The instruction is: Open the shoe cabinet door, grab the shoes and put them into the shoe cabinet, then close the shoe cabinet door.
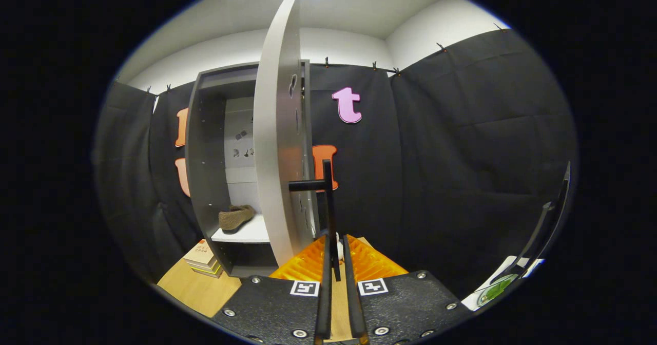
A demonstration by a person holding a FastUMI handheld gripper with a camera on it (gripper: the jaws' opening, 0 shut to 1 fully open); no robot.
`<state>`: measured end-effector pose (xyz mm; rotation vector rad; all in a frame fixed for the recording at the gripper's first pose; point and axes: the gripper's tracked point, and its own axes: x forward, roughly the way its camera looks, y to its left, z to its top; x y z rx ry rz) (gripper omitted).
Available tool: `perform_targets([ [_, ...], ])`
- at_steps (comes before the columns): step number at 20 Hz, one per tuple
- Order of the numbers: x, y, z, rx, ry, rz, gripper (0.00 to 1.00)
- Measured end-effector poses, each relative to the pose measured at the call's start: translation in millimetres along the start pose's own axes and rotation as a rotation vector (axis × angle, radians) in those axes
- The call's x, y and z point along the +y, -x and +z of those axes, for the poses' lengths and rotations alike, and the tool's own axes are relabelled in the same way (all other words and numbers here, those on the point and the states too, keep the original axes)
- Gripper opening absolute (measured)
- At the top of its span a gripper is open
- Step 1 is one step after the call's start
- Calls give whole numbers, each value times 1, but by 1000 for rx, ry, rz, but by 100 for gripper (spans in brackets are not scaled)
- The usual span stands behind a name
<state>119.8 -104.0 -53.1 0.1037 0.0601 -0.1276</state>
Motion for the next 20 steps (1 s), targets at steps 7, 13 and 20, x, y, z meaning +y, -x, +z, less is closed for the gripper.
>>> perform_targets([
  [7, -16, 1, 1, -3, 12, -19, 14],
  [13, -35, 20, 5, -15, 19, -86, 14],
  [20, -21, 44, 8, -20, 47, -105, 14],
])
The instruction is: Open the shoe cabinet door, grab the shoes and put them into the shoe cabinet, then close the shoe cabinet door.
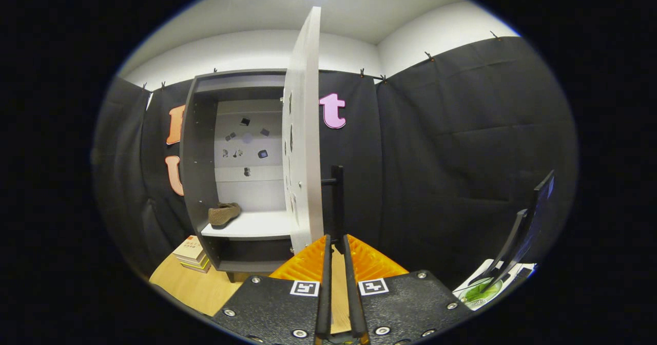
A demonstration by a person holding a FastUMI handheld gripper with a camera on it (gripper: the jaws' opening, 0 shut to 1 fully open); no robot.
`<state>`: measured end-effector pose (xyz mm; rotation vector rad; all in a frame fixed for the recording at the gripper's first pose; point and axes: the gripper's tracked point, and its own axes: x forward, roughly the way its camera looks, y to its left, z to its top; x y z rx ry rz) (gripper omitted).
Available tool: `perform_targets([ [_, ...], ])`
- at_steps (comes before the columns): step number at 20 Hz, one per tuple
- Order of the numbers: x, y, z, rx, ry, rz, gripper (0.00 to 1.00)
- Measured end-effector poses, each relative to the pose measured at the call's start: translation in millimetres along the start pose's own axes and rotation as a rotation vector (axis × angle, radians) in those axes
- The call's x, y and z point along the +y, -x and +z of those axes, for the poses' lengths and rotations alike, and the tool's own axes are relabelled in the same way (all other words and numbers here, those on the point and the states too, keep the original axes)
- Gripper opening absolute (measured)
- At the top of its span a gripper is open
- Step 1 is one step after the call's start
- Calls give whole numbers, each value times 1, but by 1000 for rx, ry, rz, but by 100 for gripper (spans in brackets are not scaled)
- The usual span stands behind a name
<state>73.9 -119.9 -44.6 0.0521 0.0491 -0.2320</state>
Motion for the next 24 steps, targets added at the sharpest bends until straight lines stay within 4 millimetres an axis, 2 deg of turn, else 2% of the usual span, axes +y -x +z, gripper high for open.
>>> perform_targets([
  [8, 33, 23, 11, -16, 1, 15, 14],
  [9, 29, 36, 8, -19, 3, 18, 14],
  [10, 34, 37, 9, -22, 9, 25, 14],
  [19, 99, 41, 11, -29, 11, 130, 14],
  [24, 139, 38, -13, 12, 14, 202, 14],
])
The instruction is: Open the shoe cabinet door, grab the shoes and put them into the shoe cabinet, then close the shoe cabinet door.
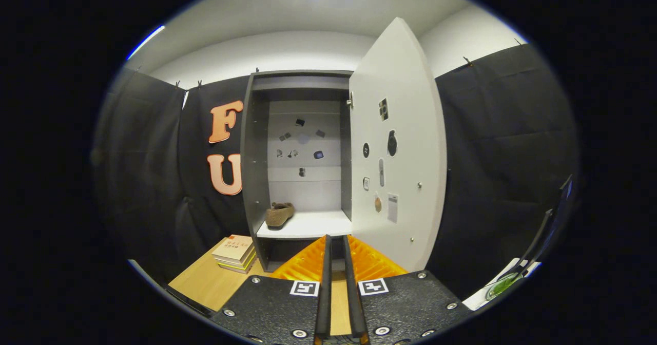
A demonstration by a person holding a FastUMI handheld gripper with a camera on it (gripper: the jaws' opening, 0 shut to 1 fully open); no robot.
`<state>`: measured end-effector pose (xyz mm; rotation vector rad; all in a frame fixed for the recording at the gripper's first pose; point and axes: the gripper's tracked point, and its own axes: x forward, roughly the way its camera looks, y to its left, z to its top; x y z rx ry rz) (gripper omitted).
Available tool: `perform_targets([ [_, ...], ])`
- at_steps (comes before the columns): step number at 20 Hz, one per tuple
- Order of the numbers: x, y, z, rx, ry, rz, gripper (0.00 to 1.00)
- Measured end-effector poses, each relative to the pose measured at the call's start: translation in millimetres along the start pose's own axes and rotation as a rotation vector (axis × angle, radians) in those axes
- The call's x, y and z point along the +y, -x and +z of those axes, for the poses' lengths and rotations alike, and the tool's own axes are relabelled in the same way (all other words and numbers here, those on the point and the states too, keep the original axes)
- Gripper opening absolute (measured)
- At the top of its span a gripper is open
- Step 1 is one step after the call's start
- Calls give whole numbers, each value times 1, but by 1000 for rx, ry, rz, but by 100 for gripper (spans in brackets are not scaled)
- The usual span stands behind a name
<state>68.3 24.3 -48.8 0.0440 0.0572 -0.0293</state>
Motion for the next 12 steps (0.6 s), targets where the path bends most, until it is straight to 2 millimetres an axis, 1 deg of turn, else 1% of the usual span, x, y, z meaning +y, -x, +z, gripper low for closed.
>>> perform_targets([
  [2, 17, -8, -16, 25, 1, 37, 16],
  [4, 33, -15, -42, 73, -9, 68, 17],
  [9, 64, -33, -131, 240, -30, 123, 17],
  [12, 76, -42, -185, 333, -32, 150, 17],
])
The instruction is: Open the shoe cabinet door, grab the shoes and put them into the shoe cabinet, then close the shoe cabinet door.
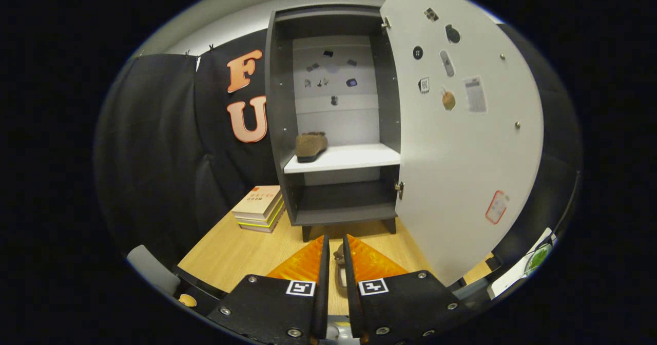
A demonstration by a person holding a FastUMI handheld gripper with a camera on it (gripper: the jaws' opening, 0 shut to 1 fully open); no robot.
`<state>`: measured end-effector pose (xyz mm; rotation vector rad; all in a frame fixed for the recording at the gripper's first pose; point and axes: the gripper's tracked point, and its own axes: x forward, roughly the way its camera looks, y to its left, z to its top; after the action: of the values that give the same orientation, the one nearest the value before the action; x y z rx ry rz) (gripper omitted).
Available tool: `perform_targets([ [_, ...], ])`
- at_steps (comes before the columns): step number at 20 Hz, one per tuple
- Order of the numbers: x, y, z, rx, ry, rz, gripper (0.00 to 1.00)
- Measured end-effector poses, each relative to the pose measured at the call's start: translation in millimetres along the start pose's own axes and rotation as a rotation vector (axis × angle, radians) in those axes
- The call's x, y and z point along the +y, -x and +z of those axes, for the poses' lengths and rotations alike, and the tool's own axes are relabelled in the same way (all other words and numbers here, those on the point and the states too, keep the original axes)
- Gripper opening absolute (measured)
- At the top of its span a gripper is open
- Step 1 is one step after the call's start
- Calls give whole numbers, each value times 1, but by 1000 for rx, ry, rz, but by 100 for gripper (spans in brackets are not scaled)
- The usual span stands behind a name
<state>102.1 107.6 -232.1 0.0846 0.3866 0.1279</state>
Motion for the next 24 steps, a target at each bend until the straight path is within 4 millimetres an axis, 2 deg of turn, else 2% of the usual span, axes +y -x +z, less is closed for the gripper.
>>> perform_targets([
  [5, 0, -50, -70, 154, -13, 10, 18],
  [12, -2, -117, -143, 333, -56, 29, 19],
  [16, -6, -153, -175, 401, -61, 22, 19],
  [20, -9, -180, -204, 458, -66, 19, 19],
  [24, -6, -204, -218, 489, -86, 30, 20],
])
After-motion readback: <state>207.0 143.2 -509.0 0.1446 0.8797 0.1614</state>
